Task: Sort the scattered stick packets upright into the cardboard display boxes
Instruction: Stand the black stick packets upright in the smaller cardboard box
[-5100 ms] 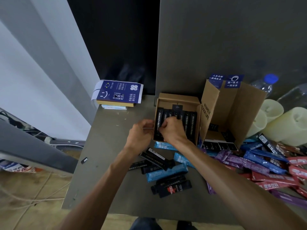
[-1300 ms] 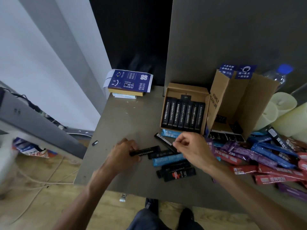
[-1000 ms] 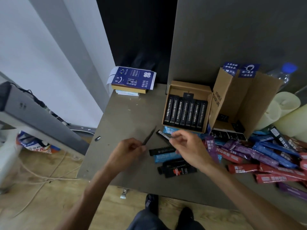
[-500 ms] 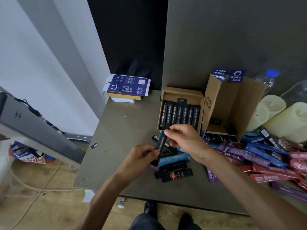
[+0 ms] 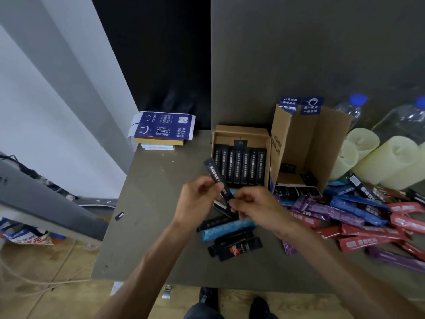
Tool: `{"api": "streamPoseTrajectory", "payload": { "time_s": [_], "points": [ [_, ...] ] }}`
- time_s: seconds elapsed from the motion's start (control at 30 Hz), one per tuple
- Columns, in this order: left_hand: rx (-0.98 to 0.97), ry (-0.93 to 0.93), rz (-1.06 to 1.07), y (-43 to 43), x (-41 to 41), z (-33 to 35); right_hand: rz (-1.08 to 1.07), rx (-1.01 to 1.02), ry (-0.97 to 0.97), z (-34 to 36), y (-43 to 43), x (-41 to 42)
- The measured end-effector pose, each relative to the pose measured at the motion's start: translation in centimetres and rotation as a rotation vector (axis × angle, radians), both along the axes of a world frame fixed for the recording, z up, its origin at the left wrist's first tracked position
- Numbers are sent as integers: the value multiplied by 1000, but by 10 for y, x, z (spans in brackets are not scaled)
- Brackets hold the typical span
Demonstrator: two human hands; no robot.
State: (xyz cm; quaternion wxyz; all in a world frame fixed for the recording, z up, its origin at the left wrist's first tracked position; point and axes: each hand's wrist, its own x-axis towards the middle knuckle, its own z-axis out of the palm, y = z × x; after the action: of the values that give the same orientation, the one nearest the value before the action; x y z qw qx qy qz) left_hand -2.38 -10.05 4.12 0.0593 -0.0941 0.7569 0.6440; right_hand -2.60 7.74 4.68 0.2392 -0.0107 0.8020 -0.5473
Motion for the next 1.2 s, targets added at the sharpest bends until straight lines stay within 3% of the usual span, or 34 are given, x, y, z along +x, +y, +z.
{"api": "streamPoseTrajectory", "payload": {
  "time_s": [0.07,0.2,0.3,0.6,1.2],
  "points": [
    [-116,8,-61,11,-13,-3,-67,50,67,-4,6,-1],
    [-308,24,-83,33,-48,-5,-373,278,389,-16,29,5],
    [-394,22,-139,50,-72,-9,-497,310,417,-23,49,8],
    [-536,3,-206,82,-94,-34,-378,455,458,-38,58,-1],
    [-625,99,-285,89,-94,-30,-330,453,450,-44,64,-11]
  ]
}}
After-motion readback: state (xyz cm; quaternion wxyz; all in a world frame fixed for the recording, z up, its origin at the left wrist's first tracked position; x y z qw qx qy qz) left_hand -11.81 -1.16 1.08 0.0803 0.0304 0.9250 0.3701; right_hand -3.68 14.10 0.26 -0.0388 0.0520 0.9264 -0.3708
